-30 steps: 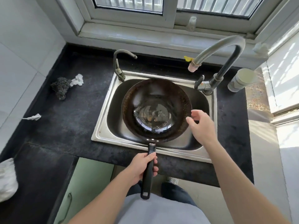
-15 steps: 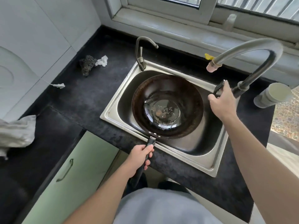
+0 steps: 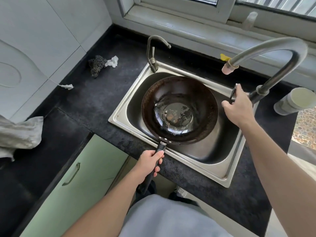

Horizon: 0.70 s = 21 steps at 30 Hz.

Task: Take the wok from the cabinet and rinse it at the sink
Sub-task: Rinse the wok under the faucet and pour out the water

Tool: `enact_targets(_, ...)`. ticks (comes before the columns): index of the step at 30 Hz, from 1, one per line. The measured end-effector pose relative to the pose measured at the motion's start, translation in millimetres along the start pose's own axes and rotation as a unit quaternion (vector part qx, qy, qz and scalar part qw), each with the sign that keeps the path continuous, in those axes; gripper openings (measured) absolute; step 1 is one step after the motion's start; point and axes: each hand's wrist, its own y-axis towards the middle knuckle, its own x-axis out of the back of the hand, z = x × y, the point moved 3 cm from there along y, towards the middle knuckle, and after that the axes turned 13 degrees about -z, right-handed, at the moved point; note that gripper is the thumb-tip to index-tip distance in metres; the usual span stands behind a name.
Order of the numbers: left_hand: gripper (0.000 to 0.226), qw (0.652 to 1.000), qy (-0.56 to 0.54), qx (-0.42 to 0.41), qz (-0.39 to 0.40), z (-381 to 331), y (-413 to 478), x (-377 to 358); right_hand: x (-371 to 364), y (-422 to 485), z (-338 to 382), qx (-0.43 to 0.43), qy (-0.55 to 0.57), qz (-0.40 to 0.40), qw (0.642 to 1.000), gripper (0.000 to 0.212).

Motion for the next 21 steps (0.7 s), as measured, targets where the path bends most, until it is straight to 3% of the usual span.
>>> enact_targets(21,0.028,1.0,-0.003,0.006,-0.002,1.2,1.3,0.2,0.1,1.0,1.5,0.003,0.001,0.021,1.0,0.078)
